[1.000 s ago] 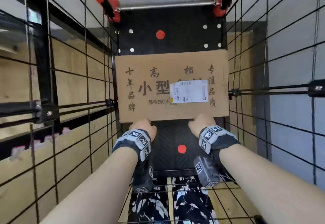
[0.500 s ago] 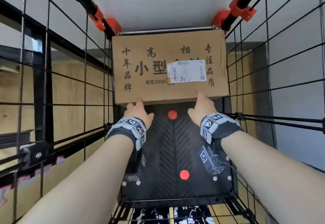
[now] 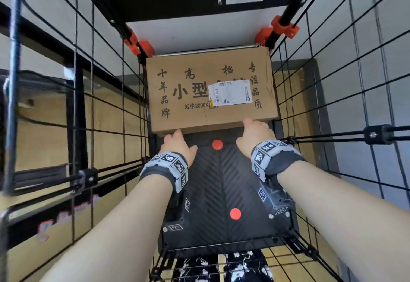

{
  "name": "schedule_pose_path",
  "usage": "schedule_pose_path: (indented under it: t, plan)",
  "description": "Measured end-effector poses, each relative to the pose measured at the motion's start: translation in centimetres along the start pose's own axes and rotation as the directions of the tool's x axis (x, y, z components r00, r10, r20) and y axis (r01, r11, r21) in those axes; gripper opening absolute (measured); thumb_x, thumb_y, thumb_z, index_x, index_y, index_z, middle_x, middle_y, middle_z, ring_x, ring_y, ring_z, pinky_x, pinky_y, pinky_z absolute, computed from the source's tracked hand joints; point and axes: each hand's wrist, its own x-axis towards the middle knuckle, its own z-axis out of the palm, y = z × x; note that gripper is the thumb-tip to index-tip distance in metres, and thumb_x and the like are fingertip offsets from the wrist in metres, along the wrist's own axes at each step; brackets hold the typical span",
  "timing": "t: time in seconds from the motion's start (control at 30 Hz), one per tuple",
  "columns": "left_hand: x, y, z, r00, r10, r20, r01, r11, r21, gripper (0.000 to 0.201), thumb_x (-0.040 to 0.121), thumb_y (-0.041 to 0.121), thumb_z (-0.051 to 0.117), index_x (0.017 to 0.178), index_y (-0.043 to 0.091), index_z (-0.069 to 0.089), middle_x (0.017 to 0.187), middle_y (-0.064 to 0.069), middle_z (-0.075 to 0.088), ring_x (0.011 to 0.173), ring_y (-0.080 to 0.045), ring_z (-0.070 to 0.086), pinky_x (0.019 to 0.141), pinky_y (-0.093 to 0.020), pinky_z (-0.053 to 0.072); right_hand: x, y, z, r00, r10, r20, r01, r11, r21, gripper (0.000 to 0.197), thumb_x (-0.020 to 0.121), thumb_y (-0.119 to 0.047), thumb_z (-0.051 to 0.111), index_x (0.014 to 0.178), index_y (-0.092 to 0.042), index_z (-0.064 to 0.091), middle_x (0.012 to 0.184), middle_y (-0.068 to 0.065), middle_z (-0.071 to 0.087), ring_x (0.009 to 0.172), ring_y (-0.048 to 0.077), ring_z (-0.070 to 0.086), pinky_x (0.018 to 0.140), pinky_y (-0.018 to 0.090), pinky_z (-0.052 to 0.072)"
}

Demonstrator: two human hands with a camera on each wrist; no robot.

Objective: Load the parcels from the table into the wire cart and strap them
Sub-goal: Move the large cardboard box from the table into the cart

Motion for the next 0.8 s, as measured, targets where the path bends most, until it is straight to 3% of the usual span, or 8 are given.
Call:
schedule_pose_path:
  t: [0.17,0.4,0.57,0.7,0.8]
  plan:
    - [-4.8,-0.2,-3.0,0.997,0.054,-0.059,-0.052,0.998,0.046,0.05,0.09,0.039,0.056,0.127,0.008,0.042,0.127,-0.017,0.046,0.107,-0.035,0.057,0.086,-0.041,0.052,-4.7,-1.7,-3.4,0.998,-0.036,-0.053,0.036,0.999,-0.011,0.031,0.087,-0.02,0.051,0.116,-0.011,0.056,0.113,0.012,0.062,0.105,0.032,0.057,0.078,0.033,0.045]
    - [-12.2,-0.9,-8.2,0.974,0.182,-0.131,-0.165,0.977,0.136,0.055,0.09,0.038,0.055,0.135,0.011,0.038,0.132,-0.016,0.047,0.117,-0.033,0.053,0.093,-0.04,0.046,-13.3,-3.5,-8.6,0.989,-0.056,-0.14,0.062,0.997,0.038,0.025,0.089,-0.023,0.05,0.108,-0.014,0.063,0.106,0.008,0.066,0.097,0.029,0.061,0.08,0.031,0.051]
    - [-18.5,-0.7,-11.5,0.941,0.281,-0.191,-0.25,0.953,0.168,0.047,0.092,0.03,0.052,0.134,0.011,0.044,0.13,-0.013,0.054,0.113,-0.03,0.057,0.088,-0.034,0.047,-19.8,-4.2,-11.8,0.98,-0.076,-0.183,0.087,0.995,0.053,0.024,0.089,-0.018,0.048,0.106,-0.011,0.064,0.105,0.009,0.066,0.086,0.027,0.06,0.073,0.029,0.049]
    - [-24.2,-0.9,-13.7,0.908,0.33,-0.259,-0.302,0.942,0.144,0.046,0.094,0.03,0.052,0.135,0.01,0.044,0.132,-0.011,0.054,0.116,-0.027,0.056,0.092,-0.032,0.046,-24.5,-4.1,-13.3,0.963,-0.151,-0.224,0.173,0.982,0.082,0.026,0.087,-0.011,0.049,0.11,-0.009,0.063,0.112,0.011,0.065,0.101,0.029,0.063,0.084,0.035,0.053]
    - [-28.8,-1.4,-14.9,0.897,0.323,-0.302,-0.297,0.946,0.13,0.051,0.094,0.032,0.052,0.139,0.01,0.041,0.137,-0.011,0.051,0.121,-0.027,0.053,0.097,-0.033,0.044,-28.2,-3.9,-15.1,0.939,-0.223,-0.261,0.247,0.967,0.063,0.024,0.09,-0.017,0.05,0.107,-0.008,0.064,0.111,0.011,0.065,0.1,0.028,0.061,0.079,0.03,0.05]
